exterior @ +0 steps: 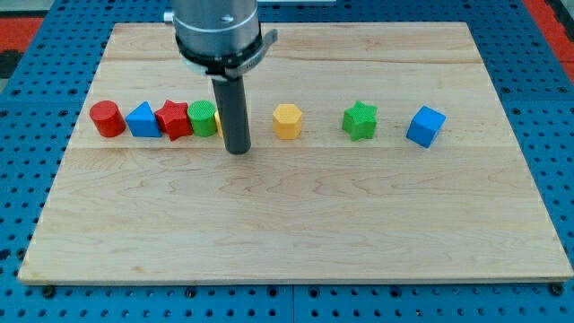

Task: Move the green circle to the top left corner

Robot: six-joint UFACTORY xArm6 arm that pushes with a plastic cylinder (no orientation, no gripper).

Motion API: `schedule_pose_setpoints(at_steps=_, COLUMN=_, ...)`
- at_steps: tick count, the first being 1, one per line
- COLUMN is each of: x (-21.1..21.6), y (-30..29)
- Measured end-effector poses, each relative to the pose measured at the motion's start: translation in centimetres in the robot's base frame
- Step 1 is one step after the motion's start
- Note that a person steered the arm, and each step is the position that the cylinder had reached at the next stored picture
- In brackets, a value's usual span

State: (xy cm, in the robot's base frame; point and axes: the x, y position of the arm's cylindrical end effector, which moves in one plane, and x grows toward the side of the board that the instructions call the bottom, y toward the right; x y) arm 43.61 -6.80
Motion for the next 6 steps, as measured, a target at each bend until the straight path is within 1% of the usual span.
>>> schedule_pose_setpoints(at_steps=1, x=-2.5, y=-1.1)
schedule_pose_setpoints(at_steps=2, x=-3.2, y=-0.8)
schedule_pose_setpoints(at_steps=4, x=-1.9, y=-1.9)
schedule_pose_setpoints(at_steps=5, x=-2.2, y=-4.4)
schedule_pose_setpoints(at_steps=6, x=-4.9, y=-6.4)
